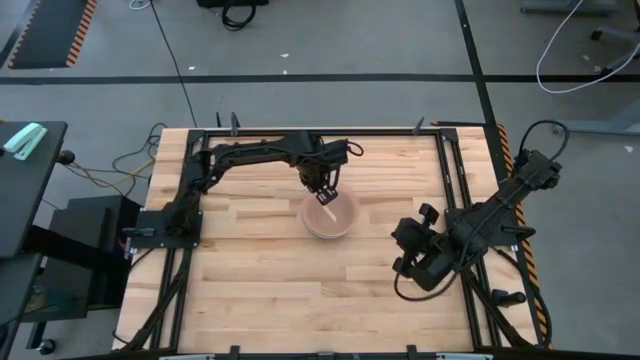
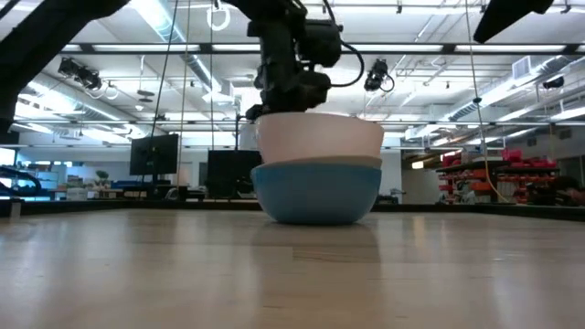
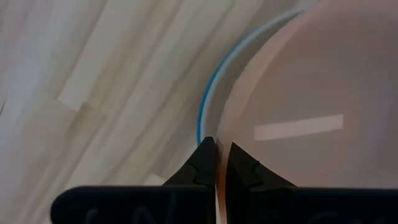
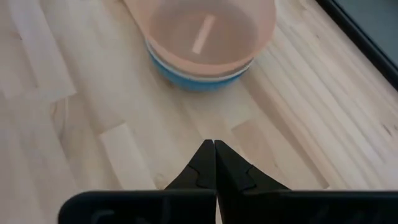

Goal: Nest bowls inside each other
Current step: Stack the light orange bowl on top of the gray bowl

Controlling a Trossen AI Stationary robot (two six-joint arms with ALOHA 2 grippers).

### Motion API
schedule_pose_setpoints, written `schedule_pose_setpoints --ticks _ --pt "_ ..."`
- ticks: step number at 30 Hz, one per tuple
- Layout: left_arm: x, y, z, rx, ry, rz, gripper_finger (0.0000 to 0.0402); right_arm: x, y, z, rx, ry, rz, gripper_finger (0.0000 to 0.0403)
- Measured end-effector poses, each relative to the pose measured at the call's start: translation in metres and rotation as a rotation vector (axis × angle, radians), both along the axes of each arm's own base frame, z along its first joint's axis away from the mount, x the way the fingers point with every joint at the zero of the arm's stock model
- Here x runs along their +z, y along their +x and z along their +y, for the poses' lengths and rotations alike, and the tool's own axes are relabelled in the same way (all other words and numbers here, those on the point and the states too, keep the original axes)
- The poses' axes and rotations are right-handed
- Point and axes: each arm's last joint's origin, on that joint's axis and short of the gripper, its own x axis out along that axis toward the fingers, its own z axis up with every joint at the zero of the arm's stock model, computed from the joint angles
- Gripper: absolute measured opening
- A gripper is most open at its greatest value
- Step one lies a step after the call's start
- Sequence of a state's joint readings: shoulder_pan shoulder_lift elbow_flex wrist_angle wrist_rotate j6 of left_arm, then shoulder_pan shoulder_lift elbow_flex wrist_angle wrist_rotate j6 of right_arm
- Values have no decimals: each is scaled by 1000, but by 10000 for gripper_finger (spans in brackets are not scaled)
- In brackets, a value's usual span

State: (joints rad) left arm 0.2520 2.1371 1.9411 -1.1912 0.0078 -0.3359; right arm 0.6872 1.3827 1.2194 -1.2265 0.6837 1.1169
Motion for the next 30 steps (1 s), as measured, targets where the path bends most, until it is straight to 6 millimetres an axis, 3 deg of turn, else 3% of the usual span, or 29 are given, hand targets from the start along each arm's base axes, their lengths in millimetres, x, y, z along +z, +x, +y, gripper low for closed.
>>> schedule_pose_setpoints --ticks 7,17,30 --pt "-15 5 5 -1 -7 20 11 0 -6 6 8 -3 -12 0" --pt "-15 8 3 -39 -66 -12 16 0 -6 6 8 -6 -15 0" --pt "-15 11 2 -52 -108 -59 112 0 -6 6 10 -9 -13 4"
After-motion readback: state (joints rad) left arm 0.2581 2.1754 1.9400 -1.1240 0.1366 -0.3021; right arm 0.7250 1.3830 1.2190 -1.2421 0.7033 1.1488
